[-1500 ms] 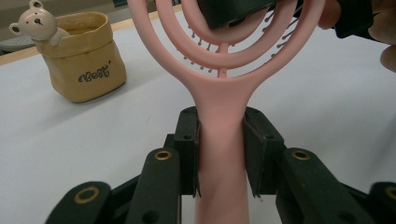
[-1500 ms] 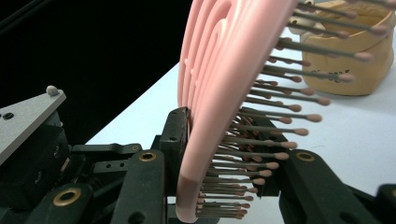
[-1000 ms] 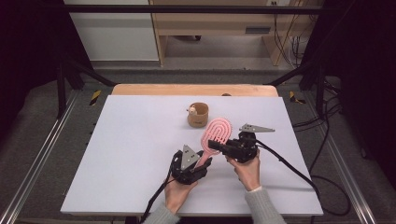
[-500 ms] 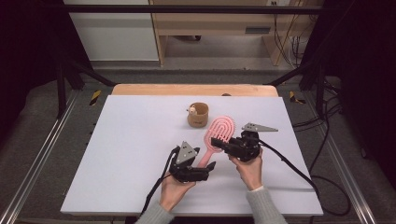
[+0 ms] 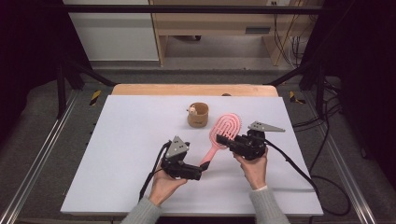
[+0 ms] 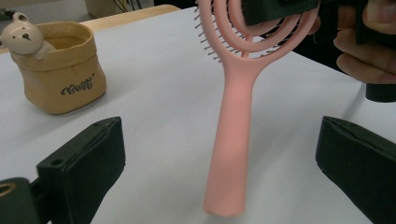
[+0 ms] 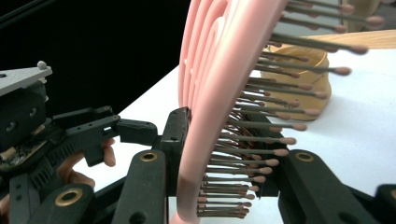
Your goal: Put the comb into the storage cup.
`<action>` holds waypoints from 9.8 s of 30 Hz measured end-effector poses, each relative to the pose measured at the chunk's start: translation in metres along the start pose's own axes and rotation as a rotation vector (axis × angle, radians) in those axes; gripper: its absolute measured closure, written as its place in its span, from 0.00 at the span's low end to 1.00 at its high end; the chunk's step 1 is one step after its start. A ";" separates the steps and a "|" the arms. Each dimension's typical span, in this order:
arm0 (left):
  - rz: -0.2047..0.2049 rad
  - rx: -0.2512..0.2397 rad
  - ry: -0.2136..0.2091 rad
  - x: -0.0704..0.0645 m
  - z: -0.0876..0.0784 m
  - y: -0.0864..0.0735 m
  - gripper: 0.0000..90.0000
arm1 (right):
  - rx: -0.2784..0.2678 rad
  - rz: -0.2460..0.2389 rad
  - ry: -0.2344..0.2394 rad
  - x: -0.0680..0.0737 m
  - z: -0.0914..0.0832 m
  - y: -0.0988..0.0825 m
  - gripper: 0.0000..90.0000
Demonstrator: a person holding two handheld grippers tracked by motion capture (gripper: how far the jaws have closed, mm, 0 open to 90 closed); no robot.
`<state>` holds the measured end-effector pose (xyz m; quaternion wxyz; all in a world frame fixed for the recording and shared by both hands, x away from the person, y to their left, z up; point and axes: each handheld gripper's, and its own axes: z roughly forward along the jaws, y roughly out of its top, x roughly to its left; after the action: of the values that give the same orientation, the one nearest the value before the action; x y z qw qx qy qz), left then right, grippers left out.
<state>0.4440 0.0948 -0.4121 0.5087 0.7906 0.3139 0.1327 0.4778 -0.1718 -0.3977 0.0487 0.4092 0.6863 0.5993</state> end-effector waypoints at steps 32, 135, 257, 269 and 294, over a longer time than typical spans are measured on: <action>-0.043 -0.001 0.117 0.056 -0.052 -0.026 0.01 | -0.048 -0.020 -0.065 -0.008 -0.019 0.007 0.72; -0.087 -0.009 0.239 0.122 -0.114 -0.089 0.01 | -0.087 -0.172 -0.228 -0.001 0.030 0.108 0.71; -0.093 -0.011 0.234 0.124 -0.115 -0.089 0.02 | -0.010 -0.114 -0.410 -0.046 0.140 0.116 0.71; -0.093 -0.010 0.234 0.124 -0.114 -0.089 0.01 | -0.005 -0.084 -0.418 -0.053 0.142 0.106 0.71; -0.091 -0.009 0.233 0.124 -0.114 -0.089 0.02 | -0.010 -0.070 -0.423 -0.064 0.143 0.095 0.70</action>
<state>0.4463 0.2805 -0.4540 0.4779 0.7524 0.4060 0.2019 0.6478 -0.1046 -0.3826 0.2147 0.5015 0.6717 0.5012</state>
